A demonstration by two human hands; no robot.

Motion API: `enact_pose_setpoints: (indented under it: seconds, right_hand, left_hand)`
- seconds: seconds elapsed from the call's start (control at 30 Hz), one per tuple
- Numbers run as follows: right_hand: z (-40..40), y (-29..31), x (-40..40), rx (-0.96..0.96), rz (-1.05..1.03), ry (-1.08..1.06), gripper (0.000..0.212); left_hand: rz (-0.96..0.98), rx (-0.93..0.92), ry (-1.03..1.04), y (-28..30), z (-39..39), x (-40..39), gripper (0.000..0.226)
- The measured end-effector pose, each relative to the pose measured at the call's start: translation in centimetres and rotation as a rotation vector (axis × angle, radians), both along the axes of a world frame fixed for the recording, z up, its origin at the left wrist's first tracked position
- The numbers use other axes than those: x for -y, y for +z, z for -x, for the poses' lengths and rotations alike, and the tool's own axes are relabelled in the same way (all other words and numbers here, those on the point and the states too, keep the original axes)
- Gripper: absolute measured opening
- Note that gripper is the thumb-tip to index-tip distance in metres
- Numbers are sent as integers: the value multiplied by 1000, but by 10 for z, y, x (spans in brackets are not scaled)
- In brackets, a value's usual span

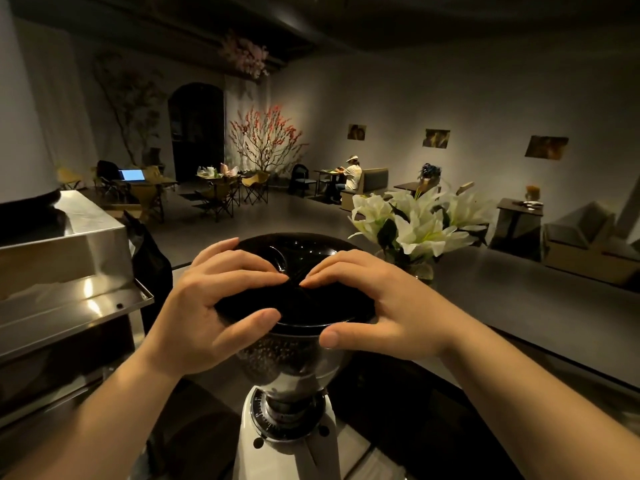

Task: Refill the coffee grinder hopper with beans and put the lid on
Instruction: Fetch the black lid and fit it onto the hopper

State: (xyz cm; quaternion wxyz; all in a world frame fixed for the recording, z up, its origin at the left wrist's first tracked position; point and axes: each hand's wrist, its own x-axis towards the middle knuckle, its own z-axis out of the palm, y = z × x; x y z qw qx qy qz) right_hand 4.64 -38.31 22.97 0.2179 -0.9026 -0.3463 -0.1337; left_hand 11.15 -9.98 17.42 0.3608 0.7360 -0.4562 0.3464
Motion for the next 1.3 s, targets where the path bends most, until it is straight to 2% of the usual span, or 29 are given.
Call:
enact_pose_setpoints:
  seconds: [0.13, 0.33, 0.43, 0.53, 0.63, 0.7, 0.77, 0.83, 0.87, 0.97, 1.03, 1.17, 1.23, 1.3]
  right_hand:
    - [-3, -7, 2, 36, -54, 4, 56]
    - [-4, -9, 3, 32, -142, 10, 53]
    - [-1, -15, 0, 52, -147, -5, 53]
    - [4, -12, -8, 24, -159, -42, 52]
    - [13, -6, -18, 10, -130, -116, 59]
    - [24, -14, -40, 137, -88, -245, 65]
    - [26, -25, -69, 411, 26, -351, 67]
    - [16, -18, -78, 508, 123, -324, 68]
    - [7, -7, -69, 450, 143, -227, 65]
    - [-15, 19, -20, 44, 20, 116, 56]
    - [-21, 10, -8, 38, -23, 132, 59]
    - [-12, -14, -15, 173, -142, 16, 58]
    - [-3, -17, -28, 219, -149, -128, 61]
    - [9, -25, -60, 364, -73, -328, 66]
  left_hand:
    - [121, 5, -12, 6, 2, 4, 34]
    - [135, -14, -1, 10, 3, 7, 40]
    - [167, -39, -16, 1, 3, 5, 54]
    - [348, -48, 23, -15, 6, 18, 70]
    - [568, -114, 113, -32, 11, 39, 74]
    - [643, -151, 127, -38, 13, 45, 69]
    - [673, -172, 116, -40, 12, 44, 58]
    - [696, -183, 91, -40, 11, 43, 43]
    - [703, -183, 85, -41, 12, 43, 39]
    - [719, -178, 88, -38, 12, 46, 30]
    - [742, -188, 81, -37, 12, 47, 28]
    - [724, -185, 109, -41, 10, 50, 42]
    - [726, -191, 110, -41, 10, 51, 45]
    - [756, -195, 85, -43, 9, 50, 43]
